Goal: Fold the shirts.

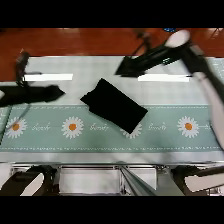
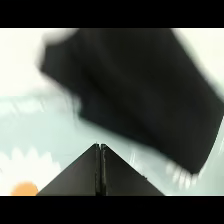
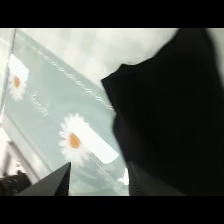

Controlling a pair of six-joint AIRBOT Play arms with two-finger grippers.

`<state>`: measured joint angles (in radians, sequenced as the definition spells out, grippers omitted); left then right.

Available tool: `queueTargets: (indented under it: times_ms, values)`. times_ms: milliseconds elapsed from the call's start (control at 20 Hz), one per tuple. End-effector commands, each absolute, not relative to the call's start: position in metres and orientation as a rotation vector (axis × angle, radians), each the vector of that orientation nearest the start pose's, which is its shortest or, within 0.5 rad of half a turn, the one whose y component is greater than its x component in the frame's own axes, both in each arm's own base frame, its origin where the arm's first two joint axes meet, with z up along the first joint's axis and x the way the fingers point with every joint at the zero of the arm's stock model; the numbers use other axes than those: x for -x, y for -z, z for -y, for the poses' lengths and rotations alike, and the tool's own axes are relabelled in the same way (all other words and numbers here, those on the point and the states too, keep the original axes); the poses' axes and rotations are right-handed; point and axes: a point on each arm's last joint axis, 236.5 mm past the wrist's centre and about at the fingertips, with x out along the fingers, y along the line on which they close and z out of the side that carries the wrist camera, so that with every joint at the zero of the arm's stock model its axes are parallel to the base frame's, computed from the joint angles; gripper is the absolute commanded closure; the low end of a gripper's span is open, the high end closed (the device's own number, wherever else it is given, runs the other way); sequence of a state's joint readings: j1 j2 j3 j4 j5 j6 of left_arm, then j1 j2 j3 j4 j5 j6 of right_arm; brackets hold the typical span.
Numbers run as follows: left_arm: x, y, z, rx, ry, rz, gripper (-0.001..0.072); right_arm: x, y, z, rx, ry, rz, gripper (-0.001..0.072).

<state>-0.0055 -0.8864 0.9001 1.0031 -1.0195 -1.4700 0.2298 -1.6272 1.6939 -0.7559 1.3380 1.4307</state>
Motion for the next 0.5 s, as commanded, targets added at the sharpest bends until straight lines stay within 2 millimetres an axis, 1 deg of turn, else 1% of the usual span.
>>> queueTargets:
  times_ms: [0, 50, 100, 150, 200, 250, 300, 350, 400, 450]
  values:
    - [-0.355, -0.168, 0.065, 0.425, 0.269, -0.789, 0.0686, -0.397, -0.147, -0.141, -0.198, -0.495, -1.175, 0.0299]
    - [-0.353, -0.183, 0.057, 0.422, 0.251, -0.745, 0.0686, -0.388, -0.150, -0.105, -0.173, -0.349, -1.137, 0.0299]
    - [-0.349, -0.192, 0.051, 0.420, 0.236, -0.715, 0.0686, -0.378, -0.144, -0.079, -0.189, -0.230, -1.104, 0.0299]
    - [-0.342, -0.197, 0.051, 0.416, 0.234, -0.696, 0.0686, -0.366, -0.129, -0.061, -0.239, -0.127, -1.070, 0.0299]
    - [-0.335, -0.198, 0.053, 0.398, 0.243, -0.684, 0.0686, -0.353, -0.108, -0.051, -0.310, -0.053, -1.045, 0.0299]
    - [-0.328, -0.195, 0.056, 0.392, 0.251, -0.684, 0.0686, -0.338, -0.077, -0.048, -0.399, 0.006, -1.031, 0.0299]
    - [-0.321, -0.188, 0.060, 0.393, 0.257, -0.694, 0.0686, -0.325, -0.048, -0.051, -0.485, 0.043, -1.029, 0.0299]
    - [-0.315, -0.178, 0.064, 0.399, 0.263, -0.713, 0.0686, -0.311, -0.016, -0.062, -0.602, 0.051, -1.049, 0.0299]
    - [-0.309, -0.165, 0.068, 0.403, 0.269, -0.738, 0.0686, -0.298, 0.012, -0.078, -0.716, 0.039, -1.084, 0.0299]
    - [-0.303, -0.149, 0.074, 0.409, 0.281, -0.775, 0.0686, -0.288, 0.032, -0.092, -0.801, 0.017, -1.117, 0.0299]
